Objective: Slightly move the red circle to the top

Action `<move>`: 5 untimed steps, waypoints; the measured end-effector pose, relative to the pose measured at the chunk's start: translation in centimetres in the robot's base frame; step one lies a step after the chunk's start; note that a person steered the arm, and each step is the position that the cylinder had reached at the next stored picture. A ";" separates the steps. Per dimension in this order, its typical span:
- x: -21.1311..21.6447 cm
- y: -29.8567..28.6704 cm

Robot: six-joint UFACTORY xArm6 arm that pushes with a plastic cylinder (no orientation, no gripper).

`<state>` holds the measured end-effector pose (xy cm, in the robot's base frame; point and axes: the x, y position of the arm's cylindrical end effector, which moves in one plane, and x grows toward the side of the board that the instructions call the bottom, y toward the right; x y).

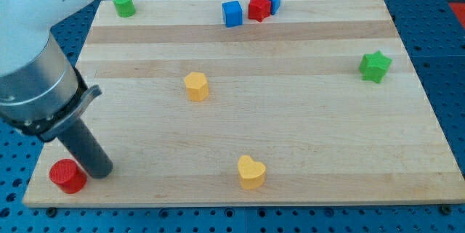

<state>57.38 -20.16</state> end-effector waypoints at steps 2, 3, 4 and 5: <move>-2.9 -4.0; -2.9 -8.3; -3.1 -10.3; -2.3 -10.3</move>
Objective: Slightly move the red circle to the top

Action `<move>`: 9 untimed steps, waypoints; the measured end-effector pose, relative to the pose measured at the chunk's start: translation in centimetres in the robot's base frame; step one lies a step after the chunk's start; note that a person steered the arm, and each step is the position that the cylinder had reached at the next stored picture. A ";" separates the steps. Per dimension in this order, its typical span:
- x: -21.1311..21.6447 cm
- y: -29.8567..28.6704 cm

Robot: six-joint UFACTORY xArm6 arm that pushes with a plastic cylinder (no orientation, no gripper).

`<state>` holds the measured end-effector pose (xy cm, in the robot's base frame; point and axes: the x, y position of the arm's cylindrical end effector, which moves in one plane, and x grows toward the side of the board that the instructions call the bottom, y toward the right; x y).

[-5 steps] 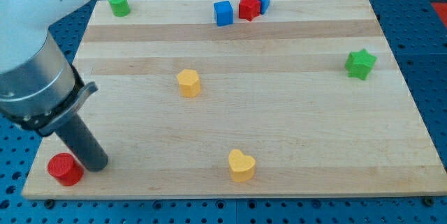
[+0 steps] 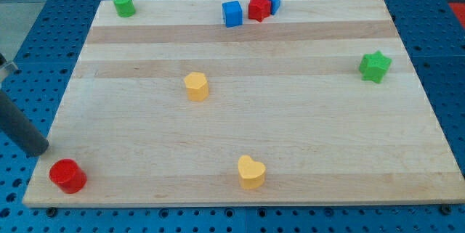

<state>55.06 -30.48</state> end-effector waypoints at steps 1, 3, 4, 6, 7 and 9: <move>1.1 0.0; 4.3 0.0; 6.7 0.3; 6.8 0.7; 6.6 1.5; 6.6 3.4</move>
